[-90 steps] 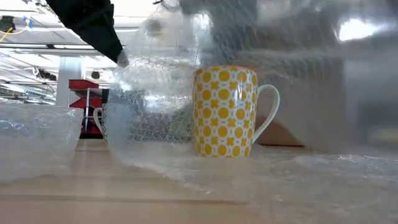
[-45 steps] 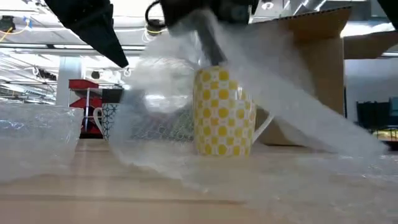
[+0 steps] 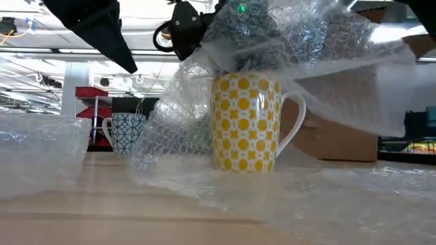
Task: Wrap mug
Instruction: Wrap the yellow mug
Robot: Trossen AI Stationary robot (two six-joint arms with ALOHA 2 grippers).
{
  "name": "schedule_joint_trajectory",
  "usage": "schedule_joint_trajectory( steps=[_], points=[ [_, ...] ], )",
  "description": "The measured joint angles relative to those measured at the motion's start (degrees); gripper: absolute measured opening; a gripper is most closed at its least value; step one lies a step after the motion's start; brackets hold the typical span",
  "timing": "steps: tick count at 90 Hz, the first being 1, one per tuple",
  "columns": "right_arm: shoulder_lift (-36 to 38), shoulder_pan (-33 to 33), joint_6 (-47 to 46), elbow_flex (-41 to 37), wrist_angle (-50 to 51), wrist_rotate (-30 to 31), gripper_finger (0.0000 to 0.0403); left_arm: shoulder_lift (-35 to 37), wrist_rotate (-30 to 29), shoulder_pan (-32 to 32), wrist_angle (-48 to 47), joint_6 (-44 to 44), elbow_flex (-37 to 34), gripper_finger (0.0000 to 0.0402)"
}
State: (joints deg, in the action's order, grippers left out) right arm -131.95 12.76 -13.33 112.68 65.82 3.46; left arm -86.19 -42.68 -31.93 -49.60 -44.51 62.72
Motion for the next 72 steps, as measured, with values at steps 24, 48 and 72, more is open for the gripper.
schedule_joint_trajectory(
  steps=[24, 48, 72],
  points=[
    [0.75, -0.67, 1.17, -2.17, -2.01, -1.83, 0.0000, 0.00, -0.23, -0.28, 0.00, -0.11, 0.02, 0.0173],
    [6.86, -0.96, 2.73, -2.64, -1.09, -1.68, 0.0000, 0.00, -0.59, -0.28, 0.04, -0.10, 0.02, 0.0173],
    [14.18, -0.96, 2.88, -2.40, -0.89, -0.52, 0.0000, 0.00, -0.90, -0.30, 0.04, -0.07, 0.02, 0.0173]
  ],
)
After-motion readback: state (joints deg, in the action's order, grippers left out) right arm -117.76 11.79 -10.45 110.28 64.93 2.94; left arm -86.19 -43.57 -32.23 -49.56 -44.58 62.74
